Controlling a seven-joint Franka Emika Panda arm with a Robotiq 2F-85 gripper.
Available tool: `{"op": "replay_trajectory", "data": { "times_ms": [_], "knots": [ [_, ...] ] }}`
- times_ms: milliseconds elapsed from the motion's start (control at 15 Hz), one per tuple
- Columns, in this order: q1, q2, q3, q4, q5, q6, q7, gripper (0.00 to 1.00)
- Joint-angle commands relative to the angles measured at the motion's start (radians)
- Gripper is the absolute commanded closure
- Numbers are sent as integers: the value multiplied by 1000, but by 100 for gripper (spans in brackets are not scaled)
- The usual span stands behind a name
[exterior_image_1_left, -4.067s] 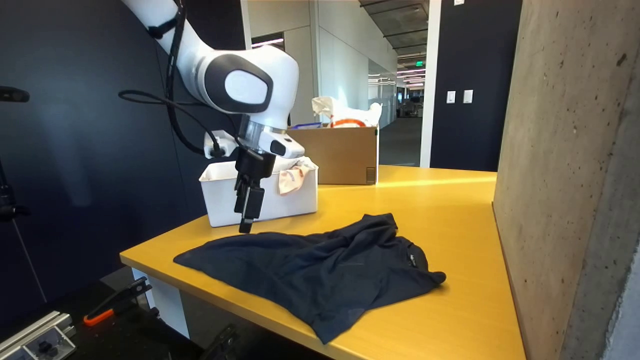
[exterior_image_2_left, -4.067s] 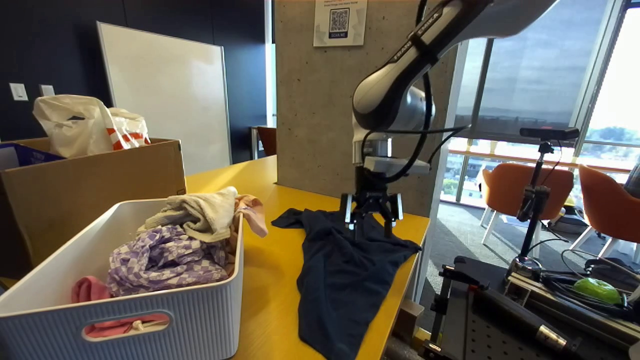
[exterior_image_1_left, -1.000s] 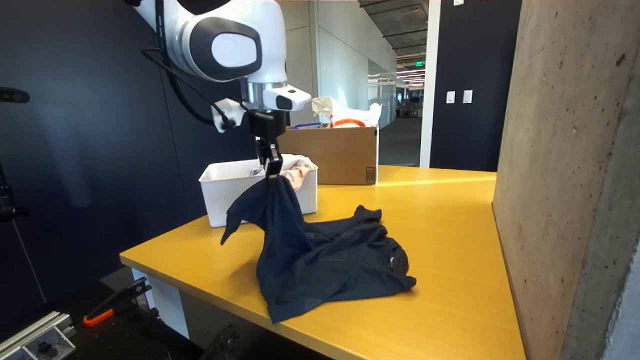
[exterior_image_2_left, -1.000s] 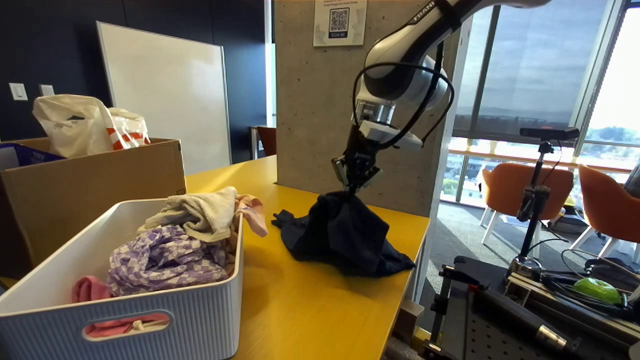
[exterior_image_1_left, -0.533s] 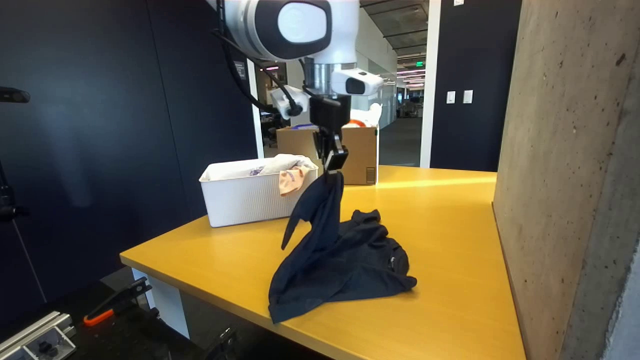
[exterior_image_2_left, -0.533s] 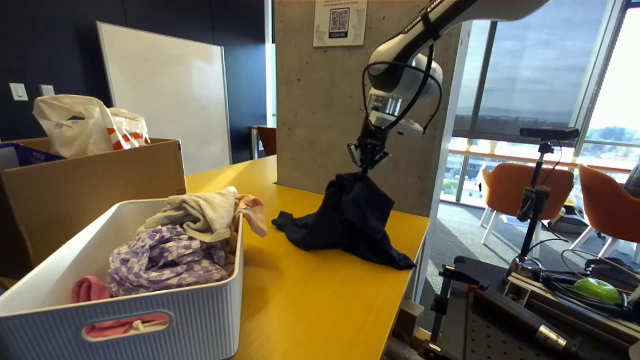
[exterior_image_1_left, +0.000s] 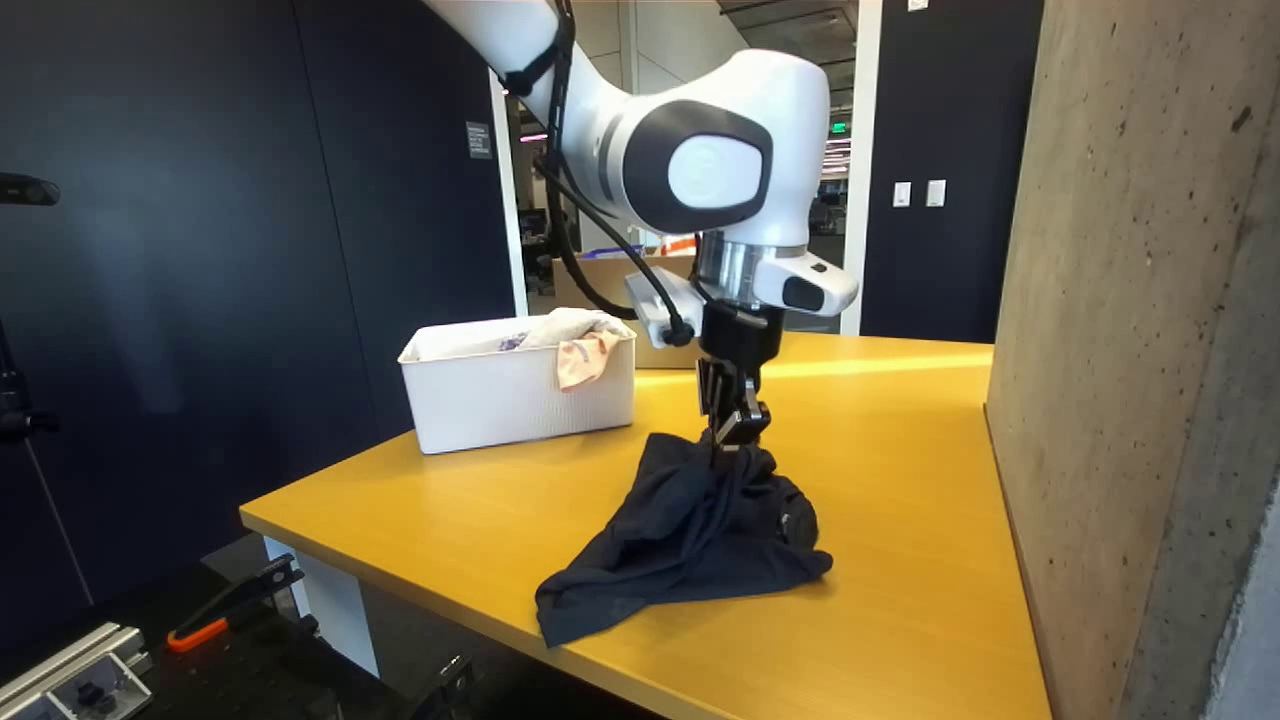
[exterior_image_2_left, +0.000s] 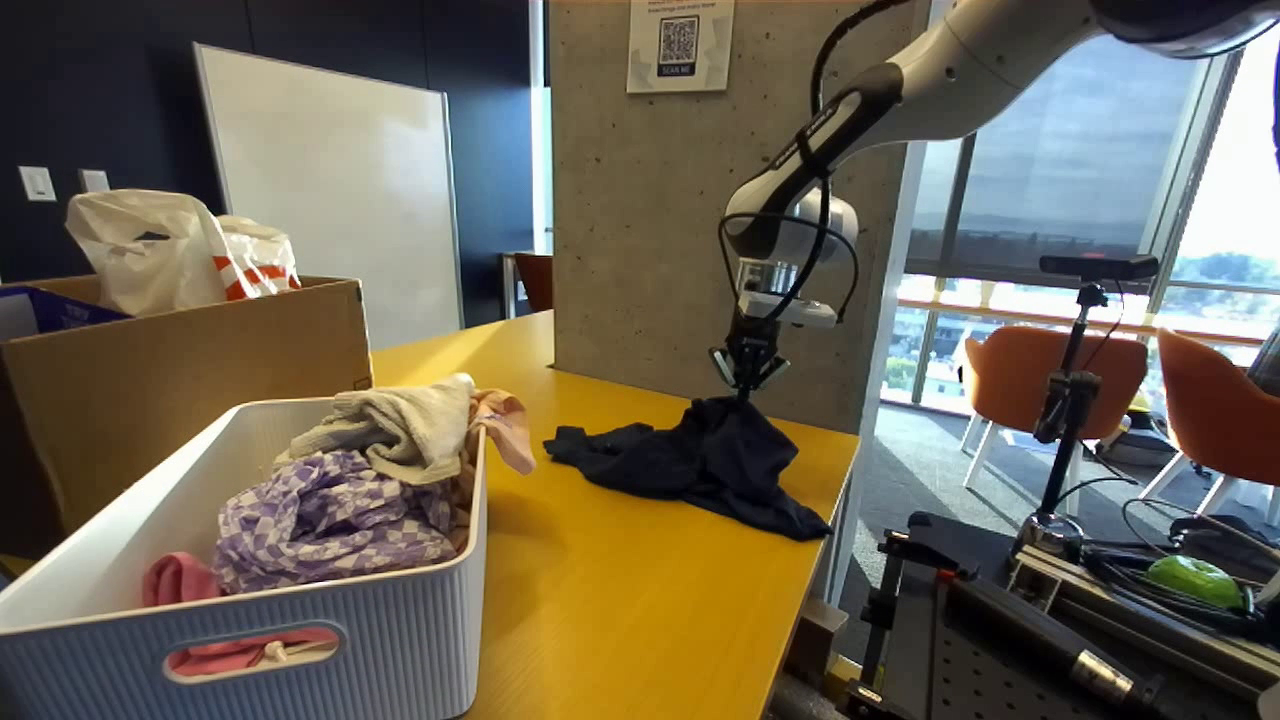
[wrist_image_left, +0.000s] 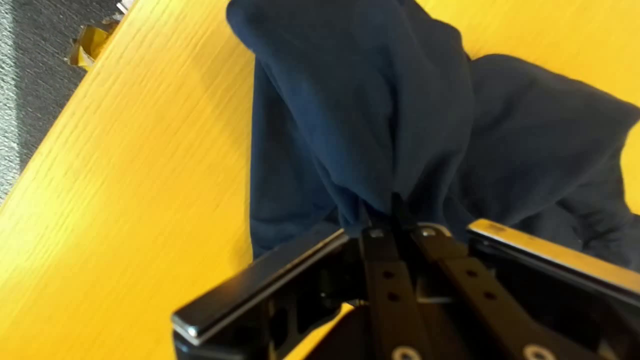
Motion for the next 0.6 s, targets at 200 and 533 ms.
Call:
{"op": "replay_trajectory", "data": {
  "times_ms": [200, 533],
  "knots": [
    [9, -14, -8, -15, -5, 24, 7, 49],
    [59, -148, -28, -176, -38, 96, 51, 11]
  ]
}}
